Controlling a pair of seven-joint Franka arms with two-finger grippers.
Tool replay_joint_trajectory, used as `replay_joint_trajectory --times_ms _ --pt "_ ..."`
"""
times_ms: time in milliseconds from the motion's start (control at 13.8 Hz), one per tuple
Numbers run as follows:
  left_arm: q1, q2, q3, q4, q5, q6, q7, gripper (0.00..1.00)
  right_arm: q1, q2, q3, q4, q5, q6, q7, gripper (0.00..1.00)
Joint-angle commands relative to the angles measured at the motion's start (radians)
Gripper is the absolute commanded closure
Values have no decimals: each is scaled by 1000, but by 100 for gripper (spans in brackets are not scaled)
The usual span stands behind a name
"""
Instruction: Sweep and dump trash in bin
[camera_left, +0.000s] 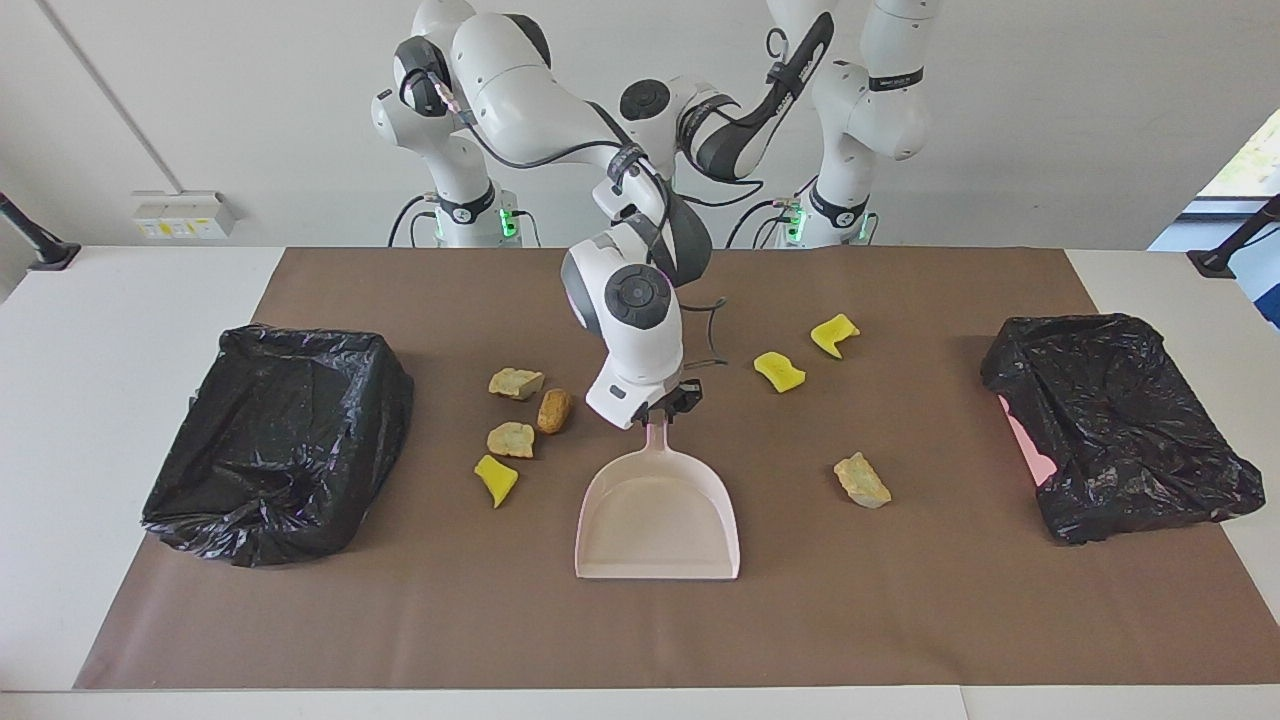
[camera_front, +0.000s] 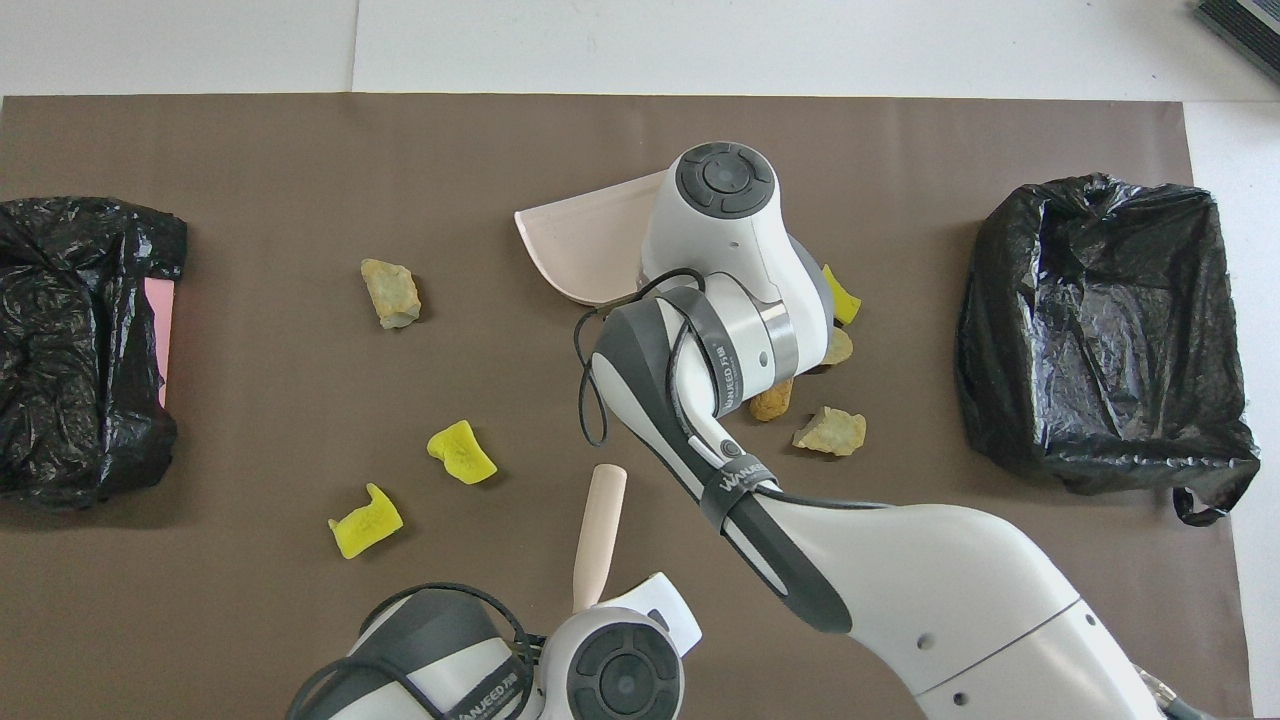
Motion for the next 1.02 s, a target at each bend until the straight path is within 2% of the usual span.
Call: replay_joint_trajectory --times_ms 0,218,435,580,725,798,943 --pt "103 -74 -7 -10 14 -61 72 100 -44 -81 5 -42 3 -24 -141 100" --pt "255 -111 -7 -10 16 -60 168 100 -93 -173 3 -87 -45 -76 -391 100" --pt "410 -91 -5 -4 92 -6 277 100 -125 -281 3 -204 -48 -85 -628 100" --pt "539 -54 -5 2 97 81 427 100 -109 -312 2 -250 -100 -96 -738 100" --pt "656 -7 -5 46 99 112 554 100 -64 -362 5 -333 -146 -84 -795 100" --pt "688 25 -5 78 102 114 605 100 -34 -387 3 -371 -151 -80 -800 100" --pt "730 110 -5 153 181 124 632 100 -6 -439 5 -457 -186 -74 -859 100"
